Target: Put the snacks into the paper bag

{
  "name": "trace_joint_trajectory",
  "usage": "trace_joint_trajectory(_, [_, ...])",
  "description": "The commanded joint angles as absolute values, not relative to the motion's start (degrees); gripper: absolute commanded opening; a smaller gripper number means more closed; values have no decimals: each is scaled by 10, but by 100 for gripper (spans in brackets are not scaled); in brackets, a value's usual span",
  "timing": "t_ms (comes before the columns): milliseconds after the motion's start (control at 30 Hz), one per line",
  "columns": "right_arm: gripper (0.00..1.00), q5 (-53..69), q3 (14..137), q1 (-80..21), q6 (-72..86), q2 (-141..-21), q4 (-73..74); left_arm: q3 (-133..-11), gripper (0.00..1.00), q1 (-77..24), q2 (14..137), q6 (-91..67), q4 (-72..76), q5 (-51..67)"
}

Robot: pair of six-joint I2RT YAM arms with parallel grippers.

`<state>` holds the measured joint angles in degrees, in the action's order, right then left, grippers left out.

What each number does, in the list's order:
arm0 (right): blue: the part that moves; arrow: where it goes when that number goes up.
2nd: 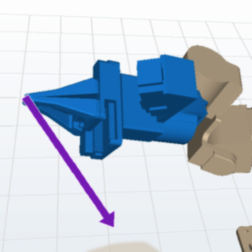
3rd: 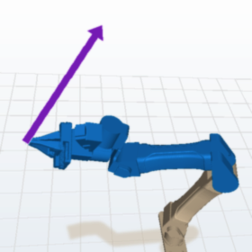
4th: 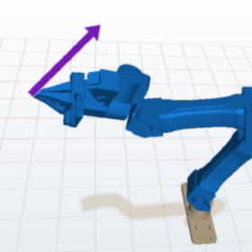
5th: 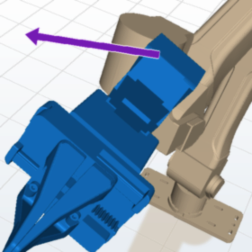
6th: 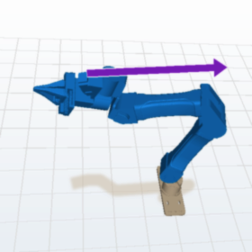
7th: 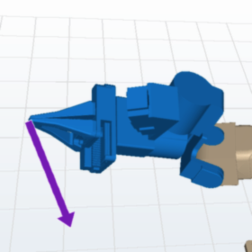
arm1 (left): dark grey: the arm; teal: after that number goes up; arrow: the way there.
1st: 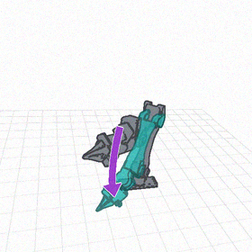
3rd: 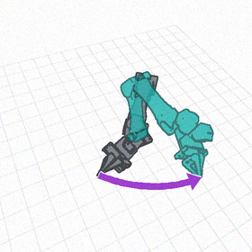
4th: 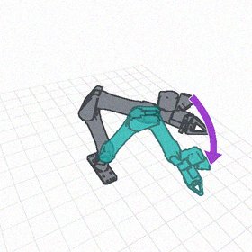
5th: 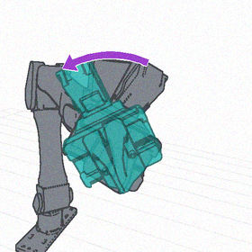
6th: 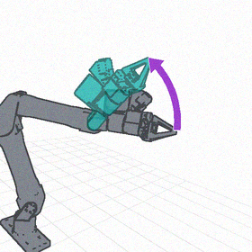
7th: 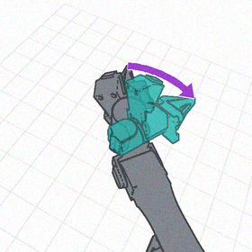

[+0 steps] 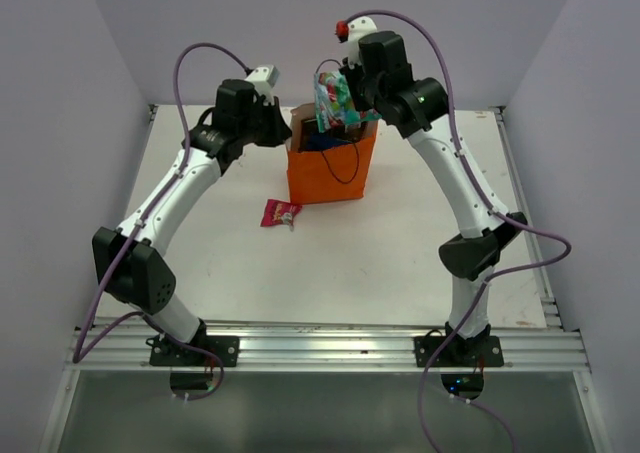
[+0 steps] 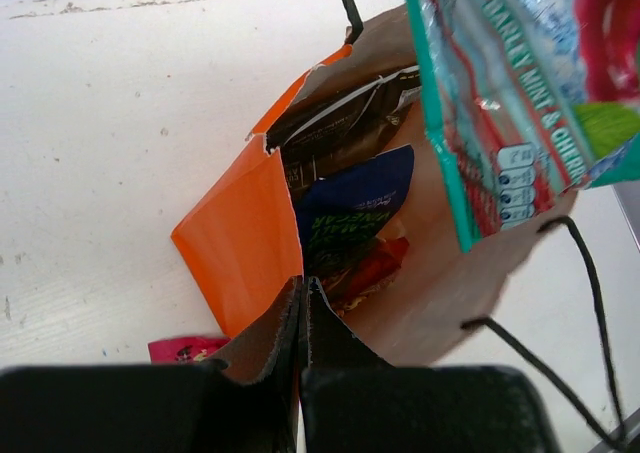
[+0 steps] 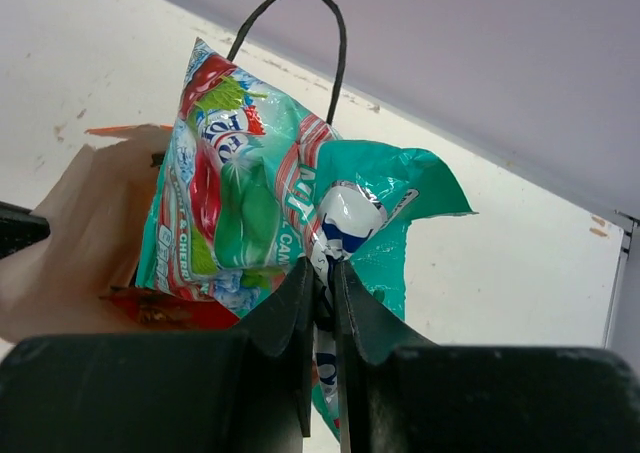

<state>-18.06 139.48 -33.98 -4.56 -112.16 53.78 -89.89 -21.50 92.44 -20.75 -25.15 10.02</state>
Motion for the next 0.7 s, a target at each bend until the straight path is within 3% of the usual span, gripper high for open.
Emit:
trace_joint_trajectory(0, [0, -171, 1421, -328, -57, -1103, 504, -933, 0, -214, 931, -198, -235, 106])
trace_joint_trajectory(267, [0, -138, 1345, -323, -46, -1114, 503, -940, 0, -214, 937, -198, -235, 106])
trace_joint_trajectory(667, [0, -118, 1196, -327, -44, -1035, 504, -951, 0, -213, 952, -199, -228, 112])
